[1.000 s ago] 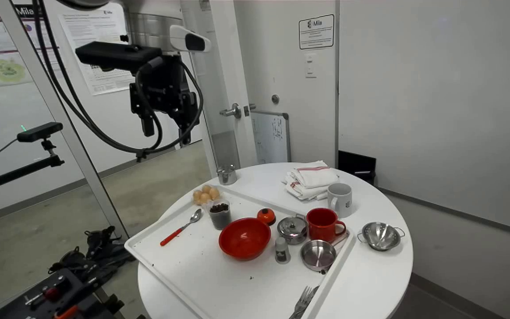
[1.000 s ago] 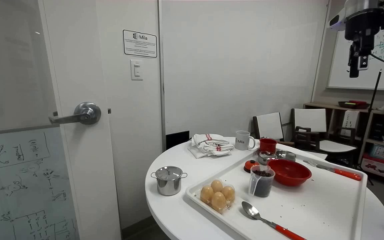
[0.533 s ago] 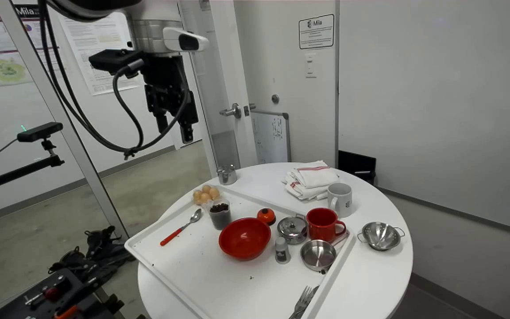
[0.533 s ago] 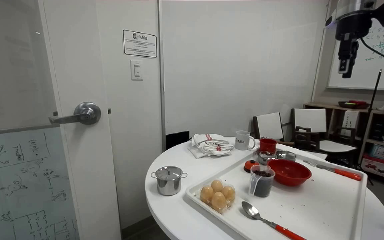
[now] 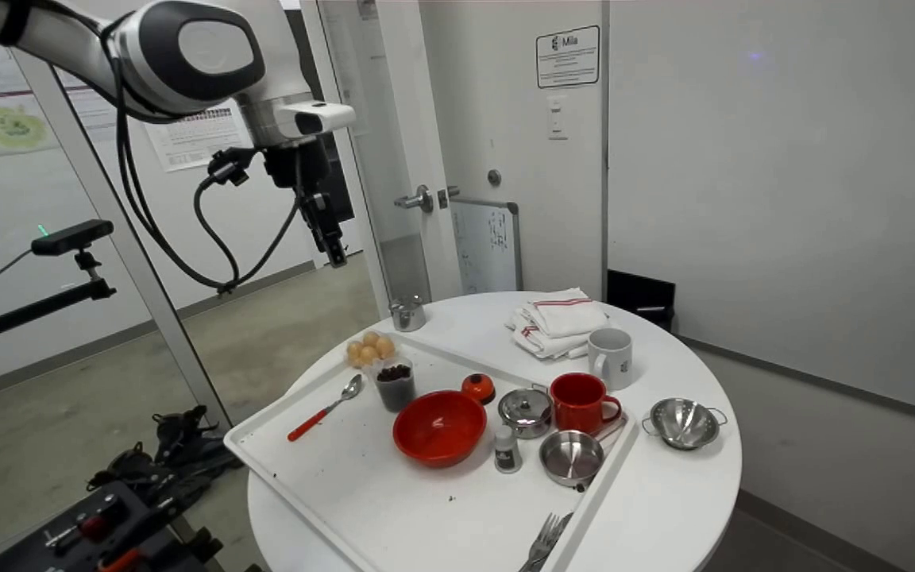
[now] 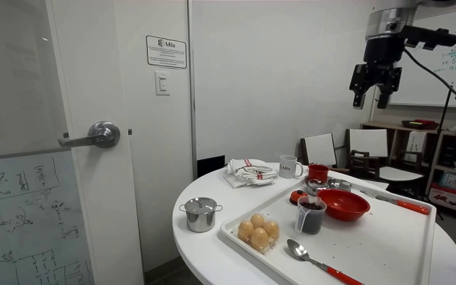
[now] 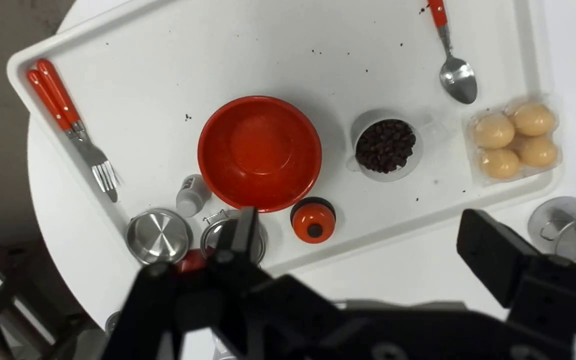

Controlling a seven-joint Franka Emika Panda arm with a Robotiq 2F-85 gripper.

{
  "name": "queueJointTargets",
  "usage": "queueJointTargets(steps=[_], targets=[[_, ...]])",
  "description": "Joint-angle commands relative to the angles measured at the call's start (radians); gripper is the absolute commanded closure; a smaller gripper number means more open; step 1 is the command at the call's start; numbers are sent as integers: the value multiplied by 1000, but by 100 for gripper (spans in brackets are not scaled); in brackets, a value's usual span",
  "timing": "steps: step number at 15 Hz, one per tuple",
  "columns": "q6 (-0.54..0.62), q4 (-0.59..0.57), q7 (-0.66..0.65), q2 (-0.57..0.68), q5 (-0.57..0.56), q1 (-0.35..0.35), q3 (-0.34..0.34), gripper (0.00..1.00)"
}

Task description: Pour some of the contents of the clear cup into the red bowl

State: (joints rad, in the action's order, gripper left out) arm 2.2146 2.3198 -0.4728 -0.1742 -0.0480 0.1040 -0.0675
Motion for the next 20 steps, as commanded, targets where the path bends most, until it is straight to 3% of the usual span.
queueJointTargets(steps=[1,2,3,7,10,20], targets=[[32,-34,-278,66,-143,88,-143,0],[2,-48,-359,83,-183,50,-144,0],[19,-12,-238,48,-126,2,-64,0],[17,-27,-338,74,-165,-9,-89,0],[-72,-57,-566,122,-240,-5,-84,0],[-149,-206,-1016,361,-17,-134,-25,0]])
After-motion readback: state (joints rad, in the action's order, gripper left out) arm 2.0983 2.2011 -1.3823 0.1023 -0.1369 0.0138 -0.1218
